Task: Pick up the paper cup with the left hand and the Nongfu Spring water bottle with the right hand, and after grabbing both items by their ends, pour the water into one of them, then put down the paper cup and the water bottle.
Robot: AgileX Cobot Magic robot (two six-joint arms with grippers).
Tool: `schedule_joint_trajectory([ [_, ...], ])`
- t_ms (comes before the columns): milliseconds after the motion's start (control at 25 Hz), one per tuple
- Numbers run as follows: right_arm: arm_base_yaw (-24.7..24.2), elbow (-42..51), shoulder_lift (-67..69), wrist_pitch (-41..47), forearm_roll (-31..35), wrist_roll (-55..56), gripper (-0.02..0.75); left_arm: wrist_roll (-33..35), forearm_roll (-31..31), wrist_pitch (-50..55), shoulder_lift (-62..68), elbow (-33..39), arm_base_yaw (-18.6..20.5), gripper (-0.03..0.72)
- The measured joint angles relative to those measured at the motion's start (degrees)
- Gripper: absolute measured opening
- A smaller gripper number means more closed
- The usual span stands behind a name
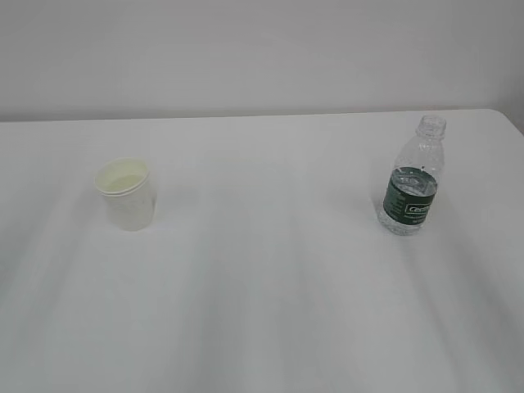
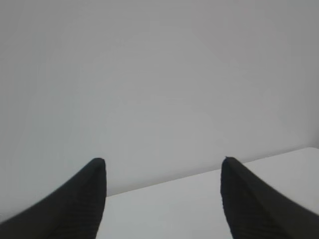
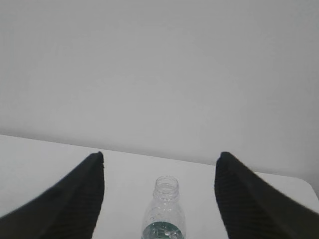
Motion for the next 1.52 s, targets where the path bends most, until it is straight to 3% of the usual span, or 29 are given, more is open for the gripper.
schedule_joint_trajectory([
  [480, 0.0, 0.0, -13.75, 18.72, -0.63, 0.0, 0.527, -0.09, 4.36, 19.75, -17.36, 0.0, 0.0, 0.513],
  [760, 0.0, 0.0, -21.3, 23.97, -4.46, 0.0, 0.527, -0.09, 11.84, 27.4, -24.22, -0.18, 0.0, 0.513],
  [1040, 0.0, 0.0, -30.51, 27.2, -4.55, 0.0, 0.527, -0.09, 12.06, 36.34, -31.29, -0.27, 0.0, 0.513],
  [1520, 0.0, -5.52, -36.54, 48.67, -3.96, 0.0, 0.527, -0.09, 7.59, 44.8, -36.92, -0.72, 0.0, 0.512],
])
